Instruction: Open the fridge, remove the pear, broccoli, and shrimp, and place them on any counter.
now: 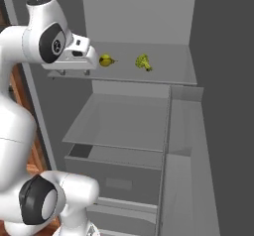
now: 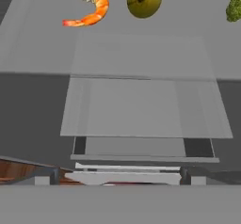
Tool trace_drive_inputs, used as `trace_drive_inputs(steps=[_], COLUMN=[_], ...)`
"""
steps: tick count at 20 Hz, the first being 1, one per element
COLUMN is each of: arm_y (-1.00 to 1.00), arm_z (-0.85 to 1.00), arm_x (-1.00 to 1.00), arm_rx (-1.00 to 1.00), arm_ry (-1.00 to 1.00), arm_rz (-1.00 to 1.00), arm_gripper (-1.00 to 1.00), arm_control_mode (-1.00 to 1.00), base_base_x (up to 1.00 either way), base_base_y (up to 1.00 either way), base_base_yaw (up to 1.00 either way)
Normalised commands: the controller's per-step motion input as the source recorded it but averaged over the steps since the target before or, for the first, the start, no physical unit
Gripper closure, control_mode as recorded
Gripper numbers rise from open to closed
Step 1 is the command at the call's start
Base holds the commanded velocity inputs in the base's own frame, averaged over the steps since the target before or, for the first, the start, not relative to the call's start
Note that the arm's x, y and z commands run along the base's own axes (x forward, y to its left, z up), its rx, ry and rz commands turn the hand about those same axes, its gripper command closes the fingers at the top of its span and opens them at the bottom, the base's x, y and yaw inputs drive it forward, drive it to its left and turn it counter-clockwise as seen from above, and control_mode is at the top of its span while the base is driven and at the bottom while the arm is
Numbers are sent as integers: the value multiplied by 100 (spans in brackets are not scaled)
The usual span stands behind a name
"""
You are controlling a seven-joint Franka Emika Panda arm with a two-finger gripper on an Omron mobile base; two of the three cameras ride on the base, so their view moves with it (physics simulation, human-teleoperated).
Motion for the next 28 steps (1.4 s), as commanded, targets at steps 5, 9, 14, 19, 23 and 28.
trace_drive_inputs(steps=[5, 9, 14, 19, 23, 28], arm_y=[1, 6, 4, 3, 11, 10], arm_z=[0, 0, -1, -2, -3, -17], arm_x=[43, 41, 37, 42, 24, 27], arm_rx=[3, 2, 1, 1, 2, 4], arm_ry=[-5, -4, 0, 2, 0, 0], arm_rz=[1, -1, 0, 0, 0, 0], arm_gripper=[-100, -100, -100, -100, -100, -100], arm_control_mode=[-100, -100, -100, -100, -100, -100], base_base_x=[0, 0, 0, 0, 0, 0], base_base_y=[0, 0, 0, 0, 0, 0], base_base_yaw=[0, 0, 0, 0, 0, 0])
